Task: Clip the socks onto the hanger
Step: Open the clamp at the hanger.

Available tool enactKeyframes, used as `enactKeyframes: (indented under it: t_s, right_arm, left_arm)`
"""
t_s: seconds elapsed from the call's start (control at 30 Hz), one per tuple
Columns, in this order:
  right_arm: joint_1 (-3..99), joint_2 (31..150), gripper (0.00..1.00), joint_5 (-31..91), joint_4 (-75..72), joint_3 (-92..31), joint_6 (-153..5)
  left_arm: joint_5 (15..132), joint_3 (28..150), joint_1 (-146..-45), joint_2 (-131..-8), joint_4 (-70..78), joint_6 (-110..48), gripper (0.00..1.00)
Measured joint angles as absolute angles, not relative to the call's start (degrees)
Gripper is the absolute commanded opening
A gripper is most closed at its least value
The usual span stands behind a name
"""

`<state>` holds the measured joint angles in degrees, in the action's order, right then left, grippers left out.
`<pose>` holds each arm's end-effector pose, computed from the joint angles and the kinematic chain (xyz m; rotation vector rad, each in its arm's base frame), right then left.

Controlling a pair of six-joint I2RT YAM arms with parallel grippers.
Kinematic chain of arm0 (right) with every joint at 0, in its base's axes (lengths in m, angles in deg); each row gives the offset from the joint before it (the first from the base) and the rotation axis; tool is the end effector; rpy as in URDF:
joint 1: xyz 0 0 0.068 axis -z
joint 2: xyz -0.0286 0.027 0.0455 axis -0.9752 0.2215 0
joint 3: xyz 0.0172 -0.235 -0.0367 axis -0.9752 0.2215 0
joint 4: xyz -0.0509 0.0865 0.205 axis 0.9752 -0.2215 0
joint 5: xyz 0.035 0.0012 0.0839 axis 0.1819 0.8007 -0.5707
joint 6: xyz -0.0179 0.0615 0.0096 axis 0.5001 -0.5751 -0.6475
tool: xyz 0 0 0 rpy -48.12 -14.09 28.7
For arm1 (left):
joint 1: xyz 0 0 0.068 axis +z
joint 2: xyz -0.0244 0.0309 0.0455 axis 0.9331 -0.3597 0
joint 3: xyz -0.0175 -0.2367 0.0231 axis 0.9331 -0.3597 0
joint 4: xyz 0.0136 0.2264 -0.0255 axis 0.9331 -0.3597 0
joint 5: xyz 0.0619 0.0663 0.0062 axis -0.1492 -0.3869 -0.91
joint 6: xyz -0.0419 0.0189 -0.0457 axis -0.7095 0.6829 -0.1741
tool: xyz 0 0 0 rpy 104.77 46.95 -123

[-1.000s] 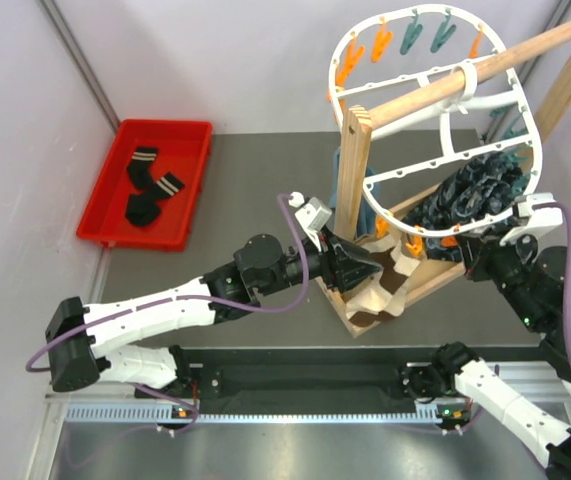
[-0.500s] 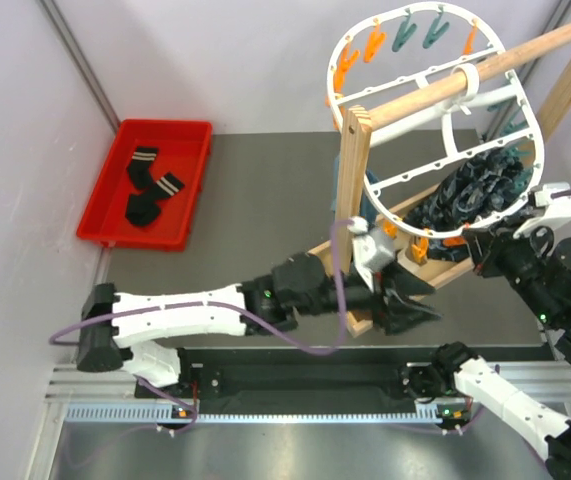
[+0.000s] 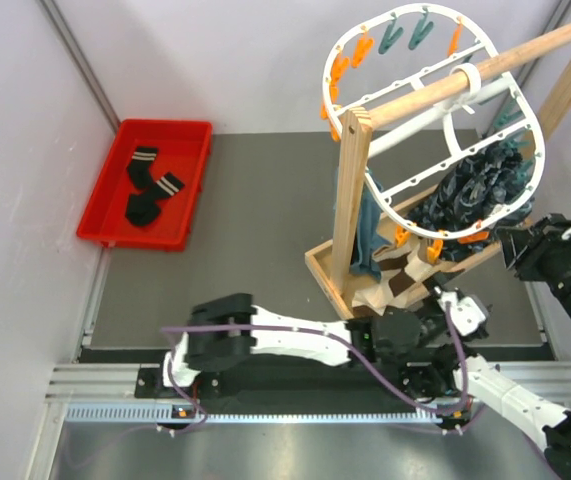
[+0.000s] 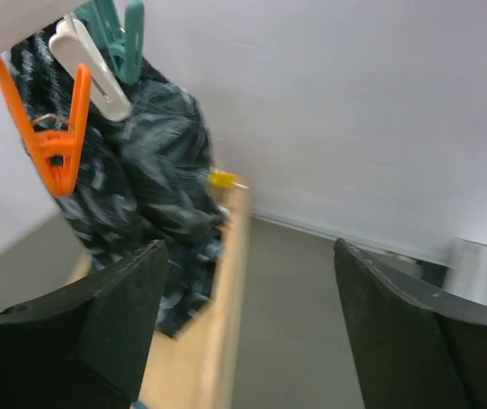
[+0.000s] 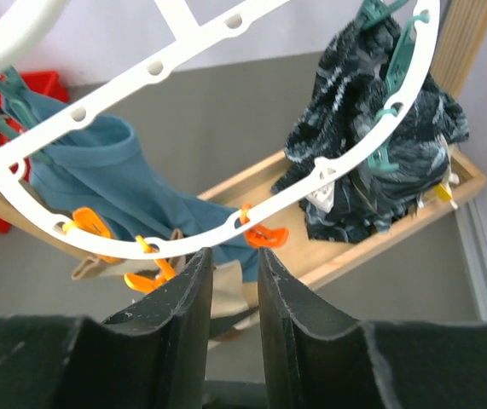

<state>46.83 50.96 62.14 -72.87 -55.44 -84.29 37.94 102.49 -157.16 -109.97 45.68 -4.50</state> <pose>0.0306 -0.0061 0.4481 0.0946 1.7831 0.2173 0.0367 -0.4450 0.2939 0.7933 1.1526 -0.7537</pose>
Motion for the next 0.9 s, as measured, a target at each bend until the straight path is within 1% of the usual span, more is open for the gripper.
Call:
enactKeyframes:
  t_s: [0.07, 0.23, 0.37, 0.57, 0.7, 0.8, 0.83, 0.9]
  right_arm:
    - [46.83, 50.96, 0.27, 62.34, -73.90, -55.44, -84.18]
    - [46.83, 50.85, 0.28, 62.60, -74.73, -55.44, -83.77]
    - [46.83, 50.61, 0.28, 62.82, -75.03, -55.44, -83.31]
    - [46.83, 49.50, 0.27, 62.95, -74.99, -55.29, -82.68]
    - [46.83, 48.84, 0.28, 62.93, -74.84, -53.73, -82.52]
    - [46.83, 48.75, 0.27, 62.82, -74.77, -52.71, -82.48]
    - [46.83, 48.73, 0.27, 62.73, -74.84, -52.64, -82.46]
    - [46.83, 48.58, 0.27, 62.55, -74.60, -52.01, -82.46]
  left_arm:
    - [34.83, 106.53, -156.88, -115.50, 49.77, 1.11, 0.88]
    - [29.19, 112.30, -155.83, -123.42, 56.63, 11.52, 0.89]
    - [26.38, 113.66, -154.30, -124.38, 59.91, 15.49, 0.89]
    - [26.57, 113.88, -151.61, -123.90, 61.77, 16.02, 0.88]
    - [27.86, 113.44, -150.67, -123.39, 61.68, 15.25, 0.83]
    - [29.37, 112.30, -150.50, -122.19, 61.59, 14.38, 0.76]
    - [30.05, 111.69, -150.45, -121.58, 61.52, 13.75, 0.72]
    - [31.45, 110.25, -150.35, -120.07, 61.42, 12.59, 0.67]
